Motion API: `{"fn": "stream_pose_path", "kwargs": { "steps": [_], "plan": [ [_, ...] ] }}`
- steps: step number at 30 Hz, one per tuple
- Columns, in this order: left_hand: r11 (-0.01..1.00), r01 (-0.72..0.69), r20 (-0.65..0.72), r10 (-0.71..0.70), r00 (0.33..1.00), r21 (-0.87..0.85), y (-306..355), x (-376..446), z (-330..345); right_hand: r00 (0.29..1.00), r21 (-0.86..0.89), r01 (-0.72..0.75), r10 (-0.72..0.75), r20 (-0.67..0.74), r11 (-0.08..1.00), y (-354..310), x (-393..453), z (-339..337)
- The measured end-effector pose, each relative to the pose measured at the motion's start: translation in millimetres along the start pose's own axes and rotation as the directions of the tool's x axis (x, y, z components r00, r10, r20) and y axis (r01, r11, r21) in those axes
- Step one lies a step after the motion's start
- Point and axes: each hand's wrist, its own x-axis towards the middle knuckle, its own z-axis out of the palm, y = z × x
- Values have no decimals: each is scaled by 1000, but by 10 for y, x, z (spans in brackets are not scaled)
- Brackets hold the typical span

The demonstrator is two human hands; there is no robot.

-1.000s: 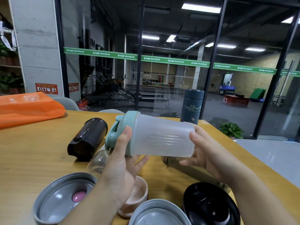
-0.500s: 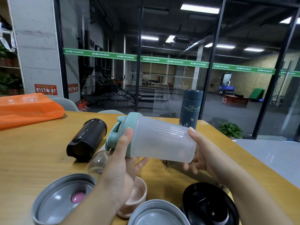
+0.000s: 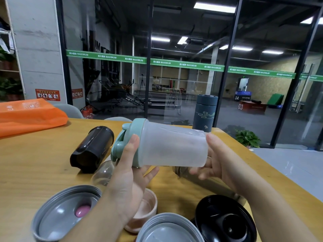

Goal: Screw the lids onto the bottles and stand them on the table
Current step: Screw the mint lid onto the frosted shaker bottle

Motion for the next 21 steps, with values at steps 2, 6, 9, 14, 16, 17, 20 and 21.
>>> {"fn": "stream_pose_path", "kwargs": {
  "steps": [2,6,9,14,16,17,20,21],
  "plan": [
    [1000,5,-16,-6,1000,-13,6,-3,13,995,-29,92,-93,-21,995,-14,-30,-18],
    [1000,19,-29,-20,999,-22,20,-21,29,979,-59,202,-202,9,978,-32,-51,-36],
    [999,26,-43,-28,999,-29,36,-35,45,975,-72,220,-217,42,973,-21,-42,-47],
    [1000,18,-36,-19,999,-14,39,-43,47,976,-37,215,-214,31,976,5,-22,-55],
    [1000,14,-22,-15,1000,-5,35,-40,37,981,-9,191,-191,3,981,7,-11,-48],
    [1000,16,-13,-16,1000,-2,33,-41,37,984,-5,179,-179,-7,984,7,-10,-47],
    [1000,15,9,-15,1000,9,26,-33,26,988,-64,146,-149,-30,987,8,-6,-42],
    [1000,14,16,-15,1000,16,25,-34,25,990,-81,133,-137,-41,988,8,-3,-41]
  ]
}}
